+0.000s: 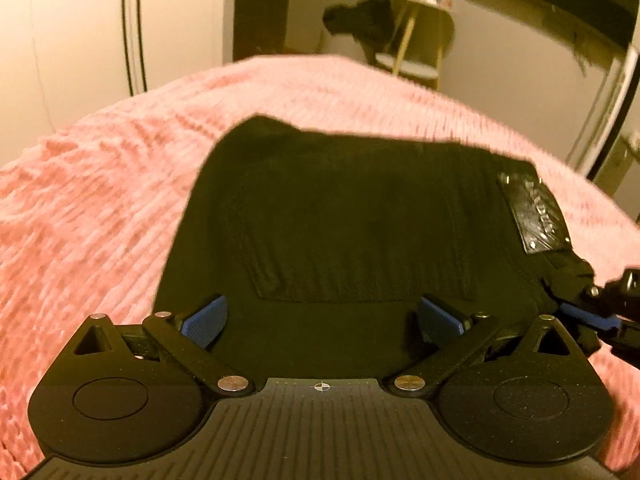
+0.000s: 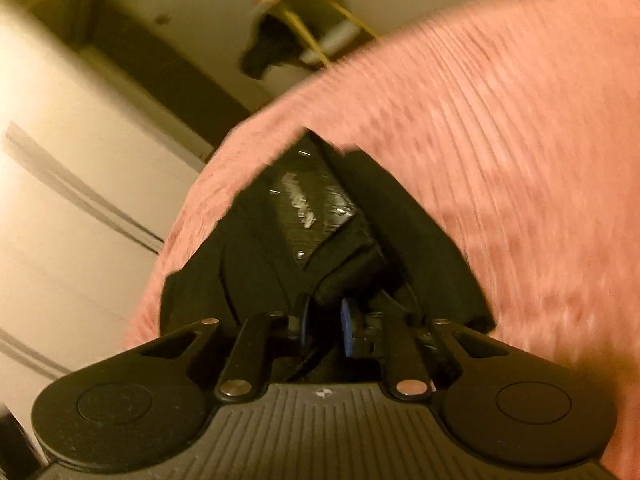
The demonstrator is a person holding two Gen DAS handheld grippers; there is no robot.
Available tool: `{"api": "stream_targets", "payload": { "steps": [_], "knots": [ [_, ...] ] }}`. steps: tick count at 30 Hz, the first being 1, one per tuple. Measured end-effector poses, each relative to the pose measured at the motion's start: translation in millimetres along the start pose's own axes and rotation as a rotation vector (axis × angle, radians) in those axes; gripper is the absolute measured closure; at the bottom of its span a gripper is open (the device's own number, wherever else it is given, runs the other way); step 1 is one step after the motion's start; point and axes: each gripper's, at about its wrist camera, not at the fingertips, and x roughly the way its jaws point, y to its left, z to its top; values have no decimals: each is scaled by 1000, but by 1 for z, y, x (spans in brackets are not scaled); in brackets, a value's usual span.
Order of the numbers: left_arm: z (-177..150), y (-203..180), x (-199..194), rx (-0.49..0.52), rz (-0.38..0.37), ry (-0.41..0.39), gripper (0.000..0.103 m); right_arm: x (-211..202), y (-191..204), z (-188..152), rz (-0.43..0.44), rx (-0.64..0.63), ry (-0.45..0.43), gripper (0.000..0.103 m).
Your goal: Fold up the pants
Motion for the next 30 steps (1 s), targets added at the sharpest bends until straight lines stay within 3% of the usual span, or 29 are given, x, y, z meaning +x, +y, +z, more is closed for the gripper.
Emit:
{"api": "stream_targets", "payload": {
  "steps": [2,5,8,11,12,13,15,20,22,24,27,30],
  "knots": [
    [2,5,-6,-31,1,-34,0,-9,7,-4,-12,-55,-28,88],
    [6,16,-9,-100,1,-53,0,0,1,-12,-113,-92,15,89],
    [11,31,-2,-184,0,-16,0,8,0,-5,-122,-90,59,88],
    [16,48,-2,-253,-51,7,0,-5,7,-1,-121,-142,48,80],
    [19,54,-4,-260,-56,0,0,-11,6,2,-123,-158,34,69],
    [22,60,-5,-258,-48,-10,0,-15,5,4,-129,-159,21,43],
    [27,70,0,-255,-25,-5,0,-16,-6,14,-109,-118,27,29],
    [39,94,36,-234,-81,159,0,-3,-28,46,-127,-62,51,29],
    [40,103,52,-251,-177,212,0,4,-40,62,-70,-41,65,29],
    [37,112,71,-302,-267,273,0,25,-51,76,0,-39,151,29],
    [41,111,80,-270,-312,258,0,55,-68,86,75,4,251,32],
    [48,104,89,-219,-358,263,0,74,-75,94,205,22,312,35]
  ]
}}
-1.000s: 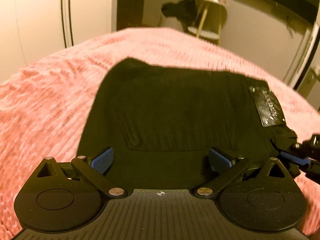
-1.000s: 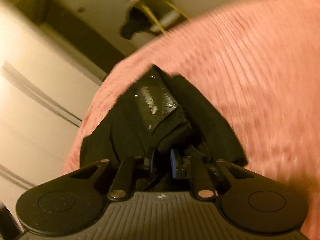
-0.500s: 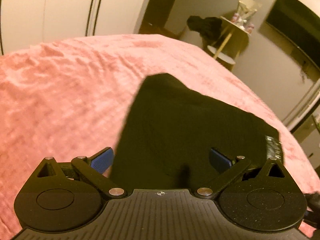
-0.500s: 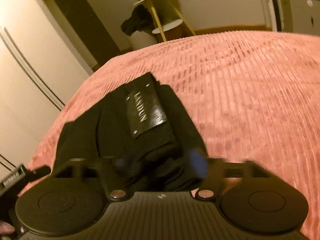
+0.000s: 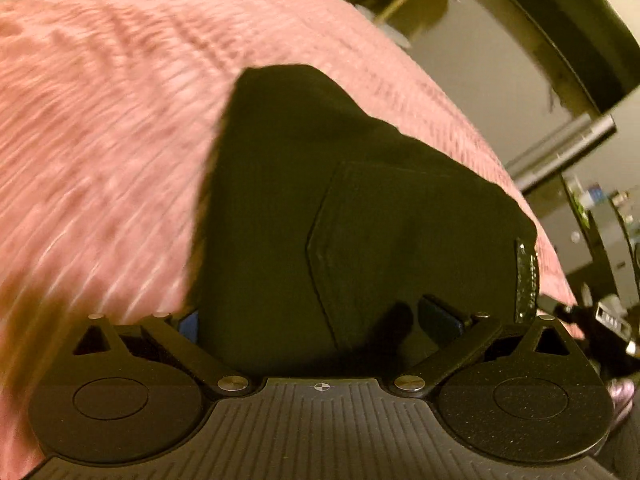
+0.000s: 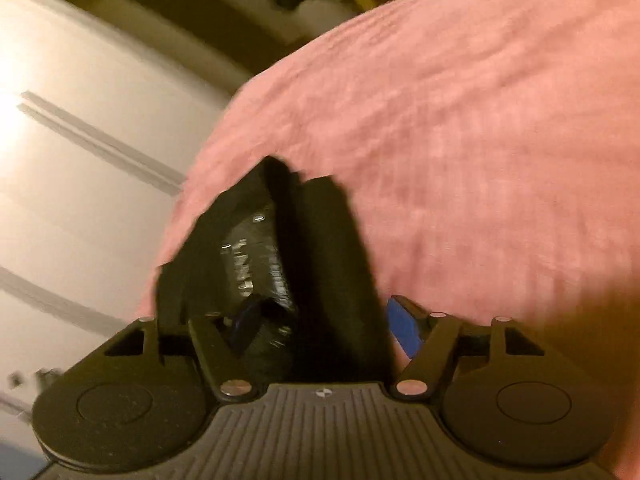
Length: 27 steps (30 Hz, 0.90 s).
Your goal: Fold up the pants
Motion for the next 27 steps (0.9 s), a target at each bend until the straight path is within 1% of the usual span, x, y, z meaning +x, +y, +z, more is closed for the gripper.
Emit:
{"api": "stream_targets", "payload": {
  "steps": [3,6,8,10,11,12,13,14,15,16,19,21,22,24,26,27],
  "knots": [
    [9,-3,14,48,-10,12,0,16,-8,8,86,33,57,35],
    [18,-2,25,52,-30,22,0,28,-12,16,154,35,87,35],
    [23,6,26,24,-54,21,0,36,-12,20,176,33,96,35],
    [26,11,25,-29,-74,0,0,43,-8,22,190,35,91,36],
    [24,11,24,-34,-74,-15,0,46,-4,22,185,38,85,38],
    [20,8,21,-17,-68,-36,0,48,1,21,176,26,83,49],
    [16,3,18,17,-59,-55,0,50,7,20,171,6,88,55],
    [13,-1,14,46,-53,-70,0,51,13,19,161,-2,83,57],
    [11,-6,10,68,-54,-87,0,50,18,19,147,-13,76,61],
    [11,-9,6,69,-63,-105,0,48,24,19,140,-29,68,63],
    [14,-11,-9,6,-116,-149,0,42,41,23,148,-66,47,69],
    [21,-11,-20,-23,-163,-198,0,37,56,31,153,-112,33,70],
    [23,-12,-24,-21,-164,-219,0,37,65,35,153,-144,22,70],
    [31,-25,-27,23,-109,-281,2,33,77,43,145,-176,-6,70],
    [36,-35,-31,53,-48,-343,3,32,88,51,132,-185,-54,67],
    [38,-38,-32,55,9,-364,3,31,91,55,109,-183,-89,57]
  ]
}}
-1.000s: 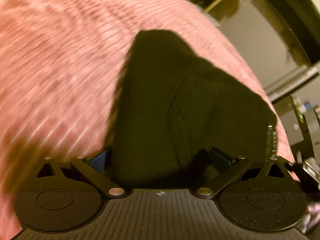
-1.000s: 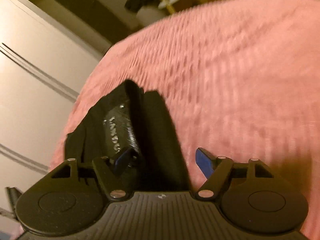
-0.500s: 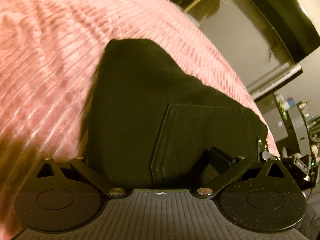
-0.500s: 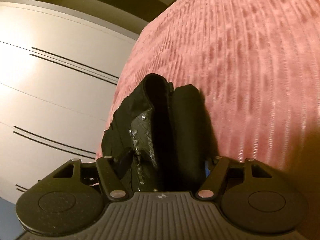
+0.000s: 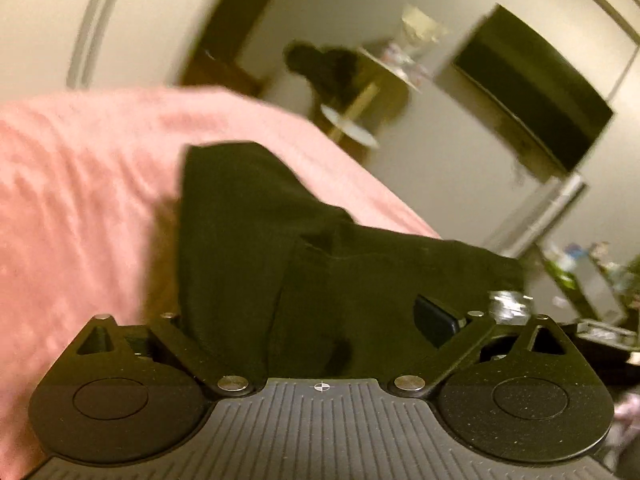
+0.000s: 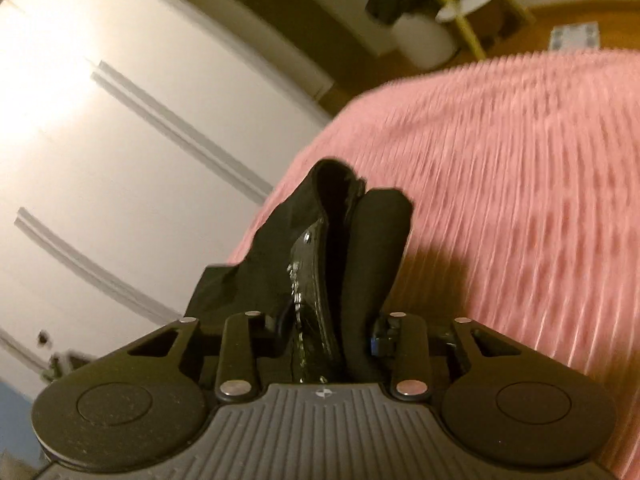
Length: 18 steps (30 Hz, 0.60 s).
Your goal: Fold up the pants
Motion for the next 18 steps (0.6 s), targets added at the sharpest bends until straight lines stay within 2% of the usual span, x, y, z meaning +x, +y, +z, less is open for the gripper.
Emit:
{"api": "stream_targets", "payload": {
  "steps": [1,3,5,7,10,12,14,17,18],
  "knots": [
    [1,-4,1,22,92,-10,3,-2,4,3,-57,-13,-42,45],
    [-2,-12,-4,86,240,-49,2,-5,9,3,-167,-24,-97,39],
    [-11,-20,-14,153,315,-72,1,-12,14,-7,-204,-43,-132,39],
    [-22,-27,-27,153,337,-56,1,-22,24,-25,-205,-87,-154,39],
    [-46,-34,-37,80,294,-2,0,-38,40,-60,-246,-164,-169,39],
    [-62,-41,-45,52,263,49,0,-42,44,-85,-277,-171,-150,39],
    [-75,-48,-46,75,255,93,0,-46,43,-107,-304,-152,-113,38],
    [-92,-62,-41,185,352,106,0,-40,47,-130,-378,-194,-40,29],
    [-94,-66,-41,201,380,114,0,-37,50,-135,-409,-224,-15,18]
  ]
}}
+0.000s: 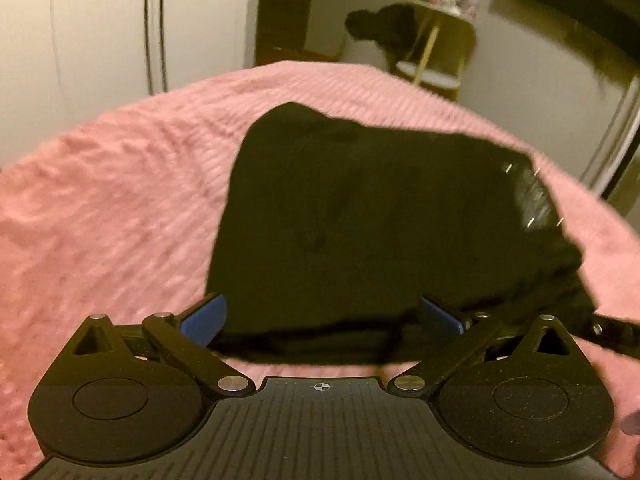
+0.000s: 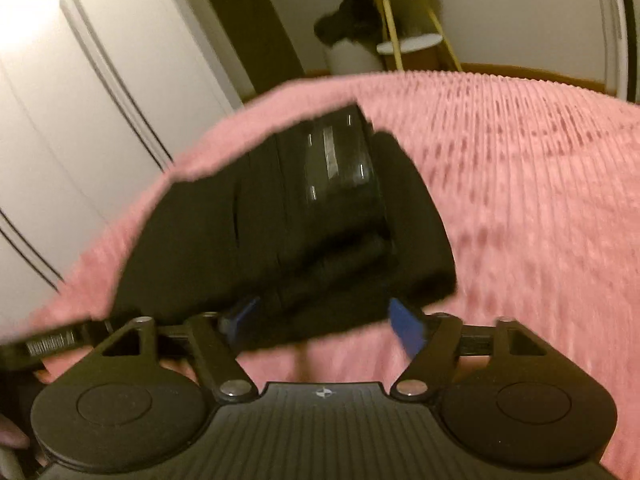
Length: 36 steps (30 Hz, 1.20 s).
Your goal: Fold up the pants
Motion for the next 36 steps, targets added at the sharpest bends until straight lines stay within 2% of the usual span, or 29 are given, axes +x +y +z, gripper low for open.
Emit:
{"api": "stream_targets", "payload": {
  "steps": [1,3,6,9,11,13,16,18,21,29,36],
  "knots": [
    [-2,-4,1,12,12,7,0,-1,2,-6,-24,-31,14,9],
    [-6,-9,-6,25,36,3,0,-3,5,-13,-68,-52,42,4],
    [-10,-10,-11,18,33,25,0,-9,7,-18,-119,-34,46,4],
    [-18,-12,-22,23,28,28,0,-19,6,-18,-103,-17,15,4],
    [-21,-12,-26,29,37,32,0,-23,13,-20,-156,-43,5,4],
    [-23,-13,-33,41,34,35,0,-20,21,-21,-208,-96,45,4],
    [-24,-13,-41,48,35,20,0,-16,32,-26,-215,-166,112,4],
    [-25,-11,-43,38,32,15,0,-19,39,-30,-227,-202,99,4],
    [-24,-9,-36,24,9,50,0,-23,41,-30,-221,-211,78,4],
    [-26,-14,-27,52,6,64,0,-25,47,-34,-234,-246,57,4],
    [-27,-13,-20,47,9,88,0,-20,46,-33,-226,-257,66,4]
  ]
}}
